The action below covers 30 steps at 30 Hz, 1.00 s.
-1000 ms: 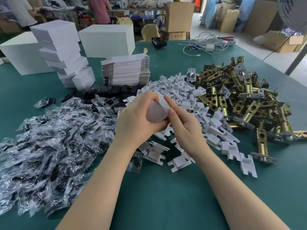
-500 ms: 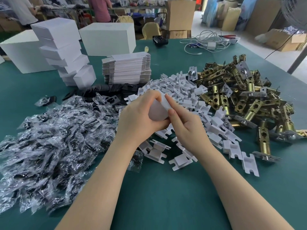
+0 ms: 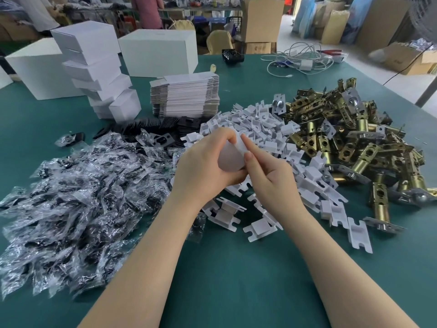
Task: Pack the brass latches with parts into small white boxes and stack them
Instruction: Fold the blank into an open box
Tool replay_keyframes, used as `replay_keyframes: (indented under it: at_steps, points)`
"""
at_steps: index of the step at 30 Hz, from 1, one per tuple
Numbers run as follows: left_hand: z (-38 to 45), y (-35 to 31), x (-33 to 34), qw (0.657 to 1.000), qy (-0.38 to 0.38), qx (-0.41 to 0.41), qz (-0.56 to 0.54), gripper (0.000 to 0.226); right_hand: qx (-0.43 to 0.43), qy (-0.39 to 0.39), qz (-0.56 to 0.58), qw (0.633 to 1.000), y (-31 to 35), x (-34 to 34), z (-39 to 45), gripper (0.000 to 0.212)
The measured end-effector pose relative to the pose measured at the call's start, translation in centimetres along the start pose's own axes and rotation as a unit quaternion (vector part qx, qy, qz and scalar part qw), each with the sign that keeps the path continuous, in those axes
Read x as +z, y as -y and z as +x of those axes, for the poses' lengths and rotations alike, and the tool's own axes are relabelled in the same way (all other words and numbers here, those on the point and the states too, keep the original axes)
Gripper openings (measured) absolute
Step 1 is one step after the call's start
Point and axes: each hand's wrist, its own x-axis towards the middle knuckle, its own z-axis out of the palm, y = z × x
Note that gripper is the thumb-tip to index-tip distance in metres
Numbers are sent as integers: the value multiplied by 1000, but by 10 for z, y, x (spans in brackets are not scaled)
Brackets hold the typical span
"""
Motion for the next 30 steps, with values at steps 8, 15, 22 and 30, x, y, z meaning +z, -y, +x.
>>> replay_keyframes:
  at_steps: [8, 15, 22, 30]
  points:
    - [-1, 1, 5, 1000, 22, -18, -12, 47, -15, -2, -54, 998, -5, 2, 0, 38]
    - [-3, -4, 8, 999, 30, 20, -23, 51, 16, 7, 11, 1000, 2, 1, 1, 48]
    - [-4, -4, 8, 995, 69, -30, -71, 66, -15, 7, -61, 998, -4, 2, 2, 51]
    - [-7, -3, 14, 996, 45, -35, -69, 97, 71, -7, 132, 989, -1, 4, 4, 40]
